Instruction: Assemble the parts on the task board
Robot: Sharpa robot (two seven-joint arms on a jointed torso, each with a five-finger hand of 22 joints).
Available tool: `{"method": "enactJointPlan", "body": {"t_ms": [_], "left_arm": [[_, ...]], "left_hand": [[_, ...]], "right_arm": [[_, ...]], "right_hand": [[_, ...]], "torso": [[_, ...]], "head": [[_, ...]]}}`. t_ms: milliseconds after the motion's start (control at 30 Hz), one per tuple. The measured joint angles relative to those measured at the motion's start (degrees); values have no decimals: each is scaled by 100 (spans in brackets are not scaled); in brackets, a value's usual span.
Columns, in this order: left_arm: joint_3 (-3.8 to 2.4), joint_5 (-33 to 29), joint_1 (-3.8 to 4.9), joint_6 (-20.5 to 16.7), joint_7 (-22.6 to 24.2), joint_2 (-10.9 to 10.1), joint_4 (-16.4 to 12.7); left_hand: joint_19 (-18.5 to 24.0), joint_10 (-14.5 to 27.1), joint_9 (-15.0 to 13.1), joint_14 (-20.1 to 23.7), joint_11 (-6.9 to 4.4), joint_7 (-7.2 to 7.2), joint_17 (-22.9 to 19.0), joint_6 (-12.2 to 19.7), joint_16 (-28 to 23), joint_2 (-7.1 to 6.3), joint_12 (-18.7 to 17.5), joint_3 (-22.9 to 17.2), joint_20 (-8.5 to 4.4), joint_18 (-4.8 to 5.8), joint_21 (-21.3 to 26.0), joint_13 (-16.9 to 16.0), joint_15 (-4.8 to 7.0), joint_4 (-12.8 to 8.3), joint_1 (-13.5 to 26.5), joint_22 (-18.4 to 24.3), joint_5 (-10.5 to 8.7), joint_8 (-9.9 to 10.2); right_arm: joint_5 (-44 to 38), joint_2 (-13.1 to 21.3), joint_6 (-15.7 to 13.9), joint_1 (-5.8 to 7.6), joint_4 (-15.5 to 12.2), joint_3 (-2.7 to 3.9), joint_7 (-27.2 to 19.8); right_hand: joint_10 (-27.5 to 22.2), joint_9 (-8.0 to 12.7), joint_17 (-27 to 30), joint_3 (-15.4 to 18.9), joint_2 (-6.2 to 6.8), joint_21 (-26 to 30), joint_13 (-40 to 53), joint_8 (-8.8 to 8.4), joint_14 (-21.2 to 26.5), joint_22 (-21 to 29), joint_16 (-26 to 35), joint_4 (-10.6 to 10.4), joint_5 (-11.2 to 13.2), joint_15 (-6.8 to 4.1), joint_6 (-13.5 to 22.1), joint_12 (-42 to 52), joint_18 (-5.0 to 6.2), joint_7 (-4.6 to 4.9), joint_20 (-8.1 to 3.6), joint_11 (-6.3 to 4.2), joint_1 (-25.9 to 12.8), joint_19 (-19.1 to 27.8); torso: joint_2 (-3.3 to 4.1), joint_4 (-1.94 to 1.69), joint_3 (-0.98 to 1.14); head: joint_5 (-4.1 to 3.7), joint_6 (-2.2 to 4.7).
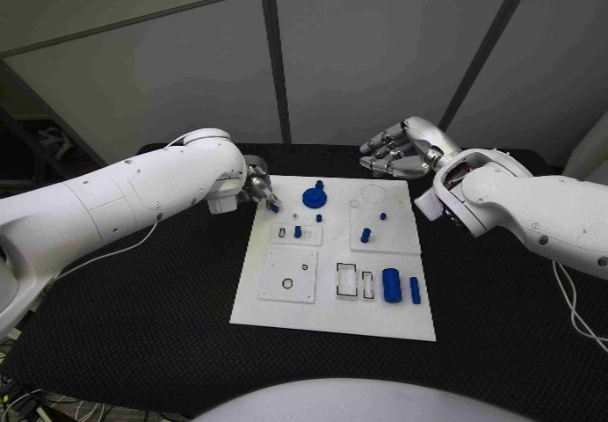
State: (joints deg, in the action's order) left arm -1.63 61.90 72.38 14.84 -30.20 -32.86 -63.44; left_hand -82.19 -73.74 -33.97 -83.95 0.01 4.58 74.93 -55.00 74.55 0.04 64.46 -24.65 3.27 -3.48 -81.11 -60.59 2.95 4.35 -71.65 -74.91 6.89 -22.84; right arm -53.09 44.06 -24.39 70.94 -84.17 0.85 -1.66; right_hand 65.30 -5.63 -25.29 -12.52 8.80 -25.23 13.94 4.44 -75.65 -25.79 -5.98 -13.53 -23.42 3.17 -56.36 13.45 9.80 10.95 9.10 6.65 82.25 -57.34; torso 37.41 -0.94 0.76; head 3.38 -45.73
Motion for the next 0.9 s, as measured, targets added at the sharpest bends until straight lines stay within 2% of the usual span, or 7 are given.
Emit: {"method": "enactJointPlan", "body": {"t_ms": [67,167,233,367,633,867,900], "left_arm": [[-1,-36,0,-60,-3,-109,-171],[-1,-75,1,-135,-5,-231,-375],[-1,-100,1,-192,-6,-319,-535],[-1,-129,-17,-316,-6,-496,-837],[1,-101,-127,-594,-7,-721,-1299],[9,29,-261,-768,-10,-787,-1499],[10,56,-276,-787,-12,-789,-1522]], "left_hand": [[-3,-24,-66,0,18,-21,0,21,0,-76,0,-227,-3,1,0,8,0,-41,140,0,0,-69],[-20,-42,-109,0,1,-21,0,21,0,-86,-23,-293,-20,0,0,16,0,-27,192,0,-1,-78],[-20,-42,-111,0,1,-21,0,21,23,-86,-23,-382,-20,0,0,17,0,-102,193,0,-4,-97],[-20,-43,-150,-13,1,-20,0,22,23,-145,-24,-448,-20,0,0,17,13,-101,251,0,-5,-138],[-45,-75,-215,-19,-30,-20,0,23,23,-207,-24,-578,-36,0,-22,5,24,-113,313,0,-11,-192],[-62,-86,-235,-1,-40,-19,0,23,23,-214,-24,-606,-19,1,-22,4,42,-88,321,0,16,-208],[-62,-86,-261,-1,-40,-19,0,23,23,-246,-24,-626,-19,1,-22,4,42,-88,353,0,18,-222]], "right_arm": [[4,4,0,0,5,0,-1],[9,7,0,0,10,0,-1],[12,10,0,0,15,0,-2],[16,14,0,0,22,0,-3],[23,12,2,-1,41,0,-5],[29,11,5,-1,49,-1,-6],[29,11,6,-1,51,-1,-6]], "right_hand": [[0,0,0,0,0,0,0,0,0,4,0,0,0,0,0,0,0,0,0,0,0,0],[0,0,0,0,0,0,0,0,0,4,0,0,0,0,0,0,0,0,0,0,0,0],[0,0,0,0,0,0,1,0,0,4,0,0,0,0,0,0,0,0,0,0,0,0],[0,0,-1,0,0,0,1,0,0,4,0,0,0,0,0,0,0,0,0,0,0,0],[0,0,-1,0,0,0,1,0,0,3,0,0,0,0,0,0,0,0,0,0,0,0],[0,0,-1,-3,0,0,1,0,0,3,12,-3,0,0,0,0,0,0,0,0,0,0],[0,0,-1,-16,0,0,-3,0,0,7,25,-16,0,0,0,0,0,0,0,0,0,0]], "torso": [[-3,0,0],[-5,0,0],[-5,0,0],[-7,0,0],[-7,0,-1],[0,6,-3],[1,7,-4]], "head": [[4,-5],[14,-6],[20,-6],[30,-9],[63,-7],[81,-16],[82,-17]]}}
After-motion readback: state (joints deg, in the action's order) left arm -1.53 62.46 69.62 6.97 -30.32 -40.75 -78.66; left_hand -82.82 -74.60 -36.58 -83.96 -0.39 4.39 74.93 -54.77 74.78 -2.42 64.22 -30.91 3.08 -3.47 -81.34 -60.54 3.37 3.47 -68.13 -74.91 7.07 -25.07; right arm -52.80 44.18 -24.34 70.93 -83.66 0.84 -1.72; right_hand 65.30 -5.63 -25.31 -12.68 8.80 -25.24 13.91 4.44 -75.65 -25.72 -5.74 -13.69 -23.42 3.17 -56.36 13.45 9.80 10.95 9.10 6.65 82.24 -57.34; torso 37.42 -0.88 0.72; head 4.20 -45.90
